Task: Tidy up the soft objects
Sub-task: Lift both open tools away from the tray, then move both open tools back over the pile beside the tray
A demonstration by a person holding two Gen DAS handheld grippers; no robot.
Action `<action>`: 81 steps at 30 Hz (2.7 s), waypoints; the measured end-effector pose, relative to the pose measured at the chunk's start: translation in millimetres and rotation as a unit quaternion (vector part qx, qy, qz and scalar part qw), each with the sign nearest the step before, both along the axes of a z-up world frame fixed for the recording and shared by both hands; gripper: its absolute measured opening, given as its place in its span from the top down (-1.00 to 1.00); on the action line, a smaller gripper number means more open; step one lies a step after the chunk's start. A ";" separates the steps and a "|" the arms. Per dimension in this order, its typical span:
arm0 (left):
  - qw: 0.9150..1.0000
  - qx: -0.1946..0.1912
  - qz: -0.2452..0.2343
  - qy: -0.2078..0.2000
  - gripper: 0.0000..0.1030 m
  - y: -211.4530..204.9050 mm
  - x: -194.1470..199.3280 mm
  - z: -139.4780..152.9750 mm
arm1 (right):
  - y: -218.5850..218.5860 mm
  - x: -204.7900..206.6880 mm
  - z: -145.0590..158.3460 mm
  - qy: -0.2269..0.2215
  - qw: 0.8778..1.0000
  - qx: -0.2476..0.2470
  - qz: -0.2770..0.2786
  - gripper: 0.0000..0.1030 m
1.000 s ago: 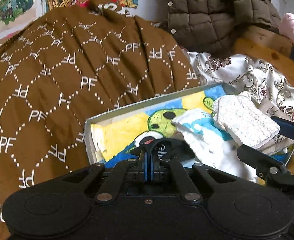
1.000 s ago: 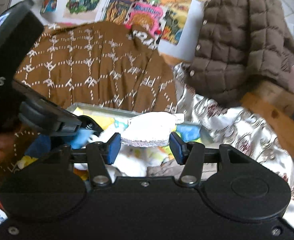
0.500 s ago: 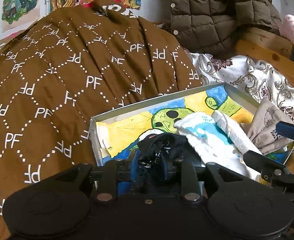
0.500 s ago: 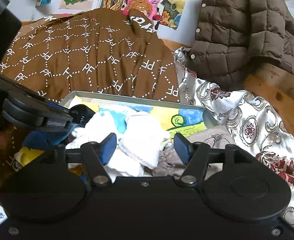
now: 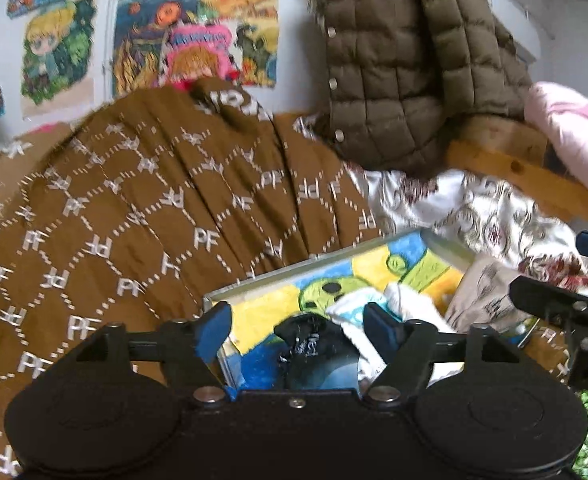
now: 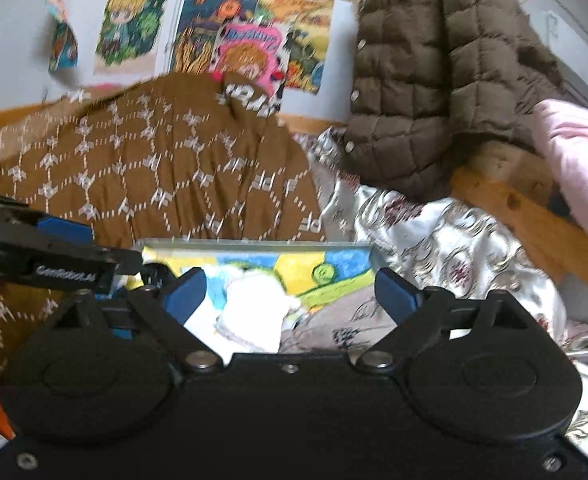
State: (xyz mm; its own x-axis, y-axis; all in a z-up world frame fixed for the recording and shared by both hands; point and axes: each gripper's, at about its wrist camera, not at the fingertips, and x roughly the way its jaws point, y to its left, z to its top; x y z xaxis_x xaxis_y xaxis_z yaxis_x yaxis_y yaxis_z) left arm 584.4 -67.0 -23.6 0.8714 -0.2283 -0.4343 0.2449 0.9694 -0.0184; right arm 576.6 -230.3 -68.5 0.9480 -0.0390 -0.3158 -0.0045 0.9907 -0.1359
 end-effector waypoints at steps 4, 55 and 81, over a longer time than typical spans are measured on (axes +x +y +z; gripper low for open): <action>1.000 -0.010 0.003 -0.017 -0.59 5.5 -23.8 18.5 | -8.6 -22.9 23.7 -0.026 0.999 0.018 -0.008 -0.96; 0.992 -0.025 0.057 -0.107 -0.99 66.4 -324.5 60.7 | 4.4 -306.0 47.7 -0.132 0.988 0.079 -0.012 -0.99; 0.998 0.022 0.061 0.022 -0.99 55.3 -355.1 -24.0 | 21.0 -340.5 -18.5 0.024 0.997 0.065 -0.027 -0.99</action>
State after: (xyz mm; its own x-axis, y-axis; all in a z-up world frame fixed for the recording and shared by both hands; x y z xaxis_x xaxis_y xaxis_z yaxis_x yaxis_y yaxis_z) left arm 229.3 -11.7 -47.6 0.8714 -0.1017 -0.4800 0.1246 0.9921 0.0160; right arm 236.1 -209.3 -87.1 0.9296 -0.0459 -0.3656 0.0467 0.9989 -0.0069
